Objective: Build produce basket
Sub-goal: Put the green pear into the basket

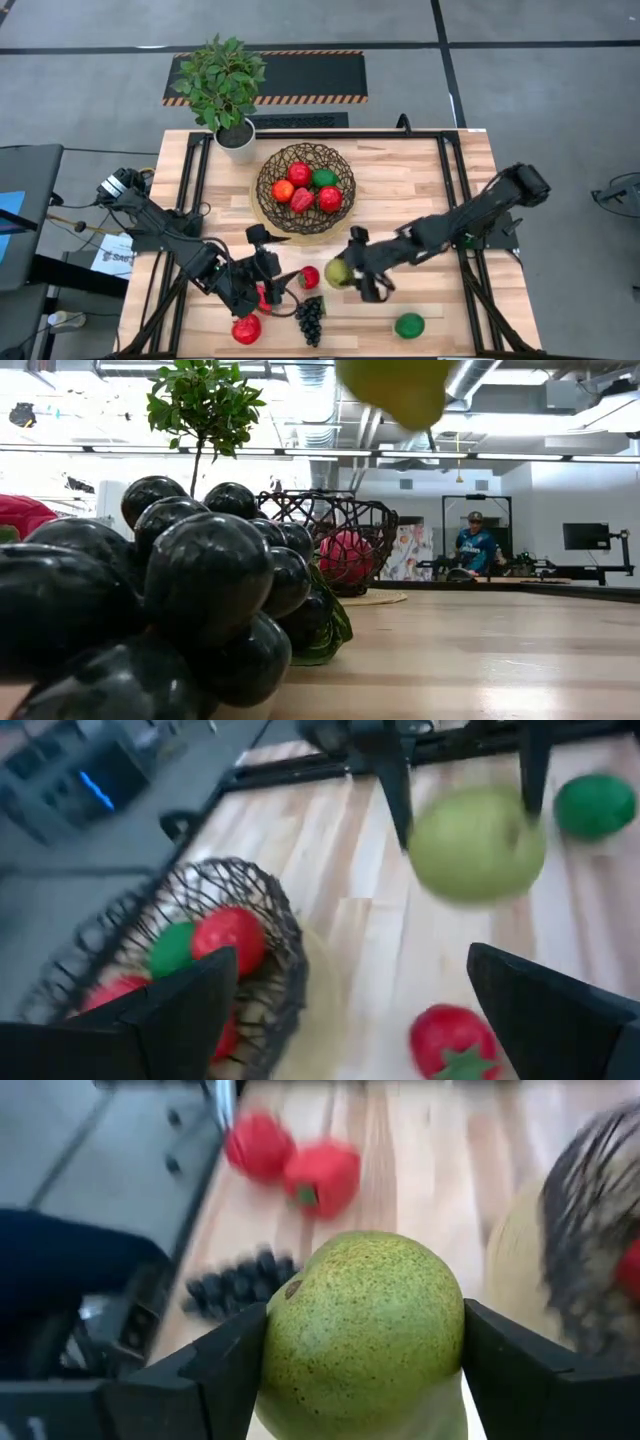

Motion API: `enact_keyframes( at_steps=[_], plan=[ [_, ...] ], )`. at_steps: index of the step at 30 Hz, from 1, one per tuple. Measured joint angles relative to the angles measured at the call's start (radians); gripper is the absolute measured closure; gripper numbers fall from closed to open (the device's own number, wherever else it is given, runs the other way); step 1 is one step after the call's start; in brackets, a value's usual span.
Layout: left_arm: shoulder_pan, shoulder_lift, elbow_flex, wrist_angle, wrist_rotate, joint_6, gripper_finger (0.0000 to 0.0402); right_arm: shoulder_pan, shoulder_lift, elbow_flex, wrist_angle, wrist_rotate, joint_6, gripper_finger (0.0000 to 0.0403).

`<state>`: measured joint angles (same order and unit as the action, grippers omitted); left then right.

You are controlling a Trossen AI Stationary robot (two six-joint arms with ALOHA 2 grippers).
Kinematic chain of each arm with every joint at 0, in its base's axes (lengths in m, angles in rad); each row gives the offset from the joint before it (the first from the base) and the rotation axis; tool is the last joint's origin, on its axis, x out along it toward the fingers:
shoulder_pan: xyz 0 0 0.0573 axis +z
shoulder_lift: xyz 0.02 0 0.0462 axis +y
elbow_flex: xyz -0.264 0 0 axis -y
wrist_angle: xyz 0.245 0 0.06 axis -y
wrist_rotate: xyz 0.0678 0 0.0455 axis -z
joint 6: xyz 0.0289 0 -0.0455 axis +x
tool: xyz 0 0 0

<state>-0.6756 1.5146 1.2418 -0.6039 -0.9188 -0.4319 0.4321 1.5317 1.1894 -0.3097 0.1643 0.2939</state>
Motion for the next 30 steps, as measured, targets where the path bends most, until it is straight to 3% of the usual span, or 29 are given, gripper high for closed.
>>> enact_keyframes(
  at_steps=[4, 9, 16, 20, 30],
  plan=[
    [-0.005, 0.005, -0.063, 0.135, -0.013, 0.154, 0.0020, 0.000, -0.122, -0.001, 0.053, 0.028, -0.042, 0.0101],
    [0.052, 0.012, -0.139, 0.475, -0.016, 0.356, 0.0020, 0.000, -0.199, 0.001, 0.185, 0.045, -0.158, 0.0099],
    [0.085, 0.011, -0.148, 0.899, 0.134, 0.602, 0.0020, 0.000, -0.203, 0.000, 0.322, 0.042, -0.251, 0.0098],
    [0.084, 0.010, -0.148, 0.975, 0.125, 0.701, 0.0020, 0.000, -0.202, 0.000, 0.321, 0.033, -0.252, 0.0097],
    [0.119, 0.026, -0.148, 1.111, 0.224, 0.833, 0.0020, 0.000, -0.202, 0.000, 0.362, 0.021, -0.276, 0.0097]
  ],
)
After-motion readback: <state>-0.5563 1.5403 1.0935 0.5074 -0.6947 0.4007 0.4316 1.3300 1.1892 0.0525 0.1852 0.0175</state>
